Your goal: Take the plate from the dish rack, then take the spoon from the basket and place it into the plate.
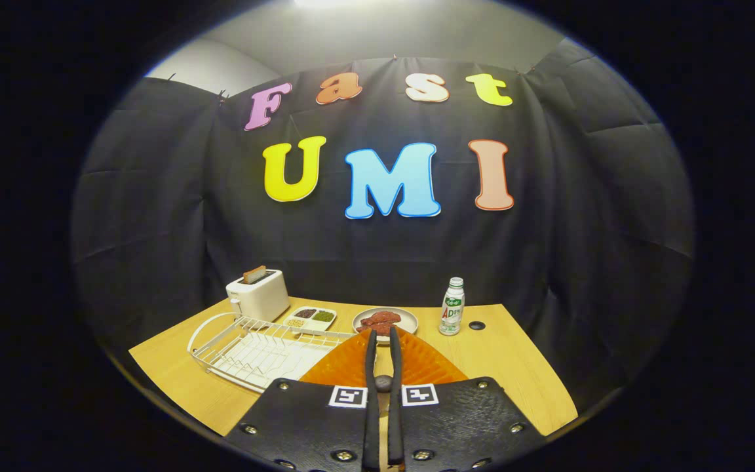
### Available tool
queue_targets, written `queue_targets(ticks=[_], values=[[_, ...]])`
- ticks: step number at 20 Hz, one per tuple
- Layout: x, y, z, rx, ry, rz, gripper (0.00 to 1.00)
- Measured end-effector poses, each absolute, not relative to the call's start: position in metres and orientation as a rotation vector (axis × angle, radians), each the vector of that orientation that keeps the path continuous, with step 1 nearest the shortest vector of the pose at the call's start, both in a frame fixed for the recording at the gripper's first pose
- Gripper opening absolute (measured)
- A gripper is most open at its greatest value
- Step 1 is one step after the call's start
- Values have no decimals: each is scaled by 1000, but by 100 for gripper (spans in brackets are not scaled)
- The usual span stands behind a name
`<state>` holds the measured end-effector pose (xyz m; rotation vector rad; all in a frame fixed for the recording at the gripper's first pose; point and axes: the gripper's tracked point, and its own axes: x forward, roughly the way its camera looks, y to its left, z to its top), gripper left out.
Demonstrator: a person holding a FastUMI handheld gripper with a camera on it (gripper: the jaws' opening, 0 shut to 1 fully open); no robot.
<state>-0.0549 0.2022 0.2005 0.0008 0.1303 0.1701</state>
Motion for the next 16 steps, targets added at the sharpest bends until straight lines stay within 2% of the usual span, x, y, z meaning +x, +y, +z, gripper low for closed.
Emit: queue_targets(ticks=[16], values=[[-68,305,132,-27,250,419,5]])
